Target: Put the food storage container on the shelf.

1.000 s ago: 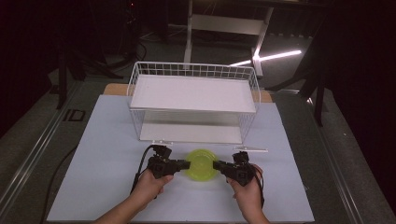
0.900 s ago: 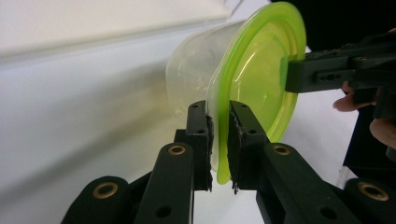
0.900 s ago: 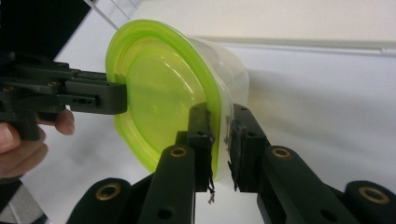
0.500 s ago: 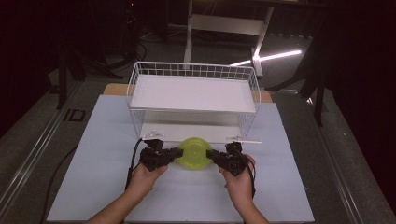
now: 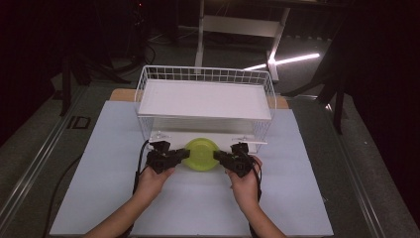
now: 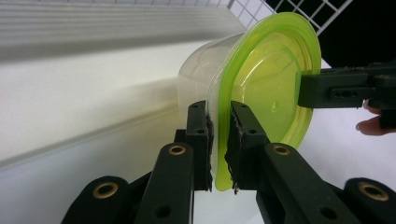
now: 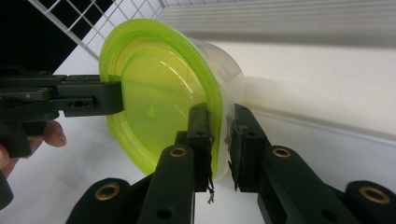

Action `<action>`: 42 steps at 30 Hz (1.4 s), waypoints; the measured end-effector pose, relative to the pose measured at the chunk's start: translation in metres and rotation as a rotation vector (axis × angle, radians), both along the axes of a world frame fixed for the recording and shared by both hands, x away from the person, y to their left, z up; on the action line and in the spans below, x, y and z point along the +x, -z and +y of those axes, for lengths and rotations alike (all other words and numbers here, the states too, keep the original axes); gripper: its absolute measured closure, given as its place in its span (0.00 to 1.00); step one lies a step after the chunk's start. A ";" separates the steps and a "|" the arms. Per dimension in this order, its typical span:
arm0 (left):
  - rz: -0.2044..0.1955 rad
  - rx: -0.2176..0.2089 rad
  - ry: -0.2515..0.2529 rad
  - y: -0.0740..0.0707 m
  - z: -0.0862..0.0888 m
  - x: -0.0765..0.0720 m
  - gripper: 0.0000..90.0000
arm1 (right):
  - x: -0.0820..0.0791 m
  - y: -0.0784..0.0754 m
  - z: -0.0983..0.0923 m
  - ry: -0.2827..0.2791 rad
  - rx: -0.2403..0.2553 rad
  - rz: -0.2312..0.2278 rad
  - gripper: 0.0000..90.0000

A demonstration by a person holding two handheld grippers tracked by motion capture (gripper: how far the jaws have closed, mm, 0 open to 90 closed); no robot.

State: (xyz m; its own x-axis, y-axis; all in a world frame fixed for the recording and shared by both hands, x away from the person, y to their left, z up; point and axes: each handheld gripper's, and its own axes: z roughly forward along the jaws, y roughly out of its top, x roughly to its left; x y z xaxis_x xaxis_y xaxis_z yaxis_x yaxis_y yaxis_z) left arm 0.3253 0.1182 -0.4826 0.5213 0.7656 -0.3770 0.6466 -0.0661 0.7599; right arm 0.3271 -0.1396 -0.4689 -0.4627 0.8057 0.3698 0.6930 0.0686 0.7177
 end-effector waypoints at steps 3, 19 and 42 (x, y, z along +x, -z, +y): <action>0.012 -0.009 -0.012 0.003 -0.001 0.004 0.90 | 0.004 0.003 0.001 0.013 0.005 -0.002 0.89; 0.019 0.019 -0.024 0.012 -0.006 0.025 0.90 | 0.023 0.017 0.001 0.042 -0.017 -0.007 0.88; -0.102 0.027 -0.018 0.017 -0.006 0.041 0.83 | 0.038 0.021 0.003 0.070 -0.023 -0.102 0.82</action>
State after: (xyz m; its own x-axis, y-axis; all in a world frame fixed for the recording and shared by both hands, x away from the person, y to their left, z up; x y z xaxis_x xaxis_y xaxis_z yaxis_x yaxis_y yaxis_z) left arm 0.3667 0.1126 -0.4993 0.5421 0.7842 -0.3019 0.5670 -0.0762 0.8202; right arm 0.3656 -0.1365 -0.4896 -0.4389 0.8452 0.3049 0.6203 0.0396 0.7833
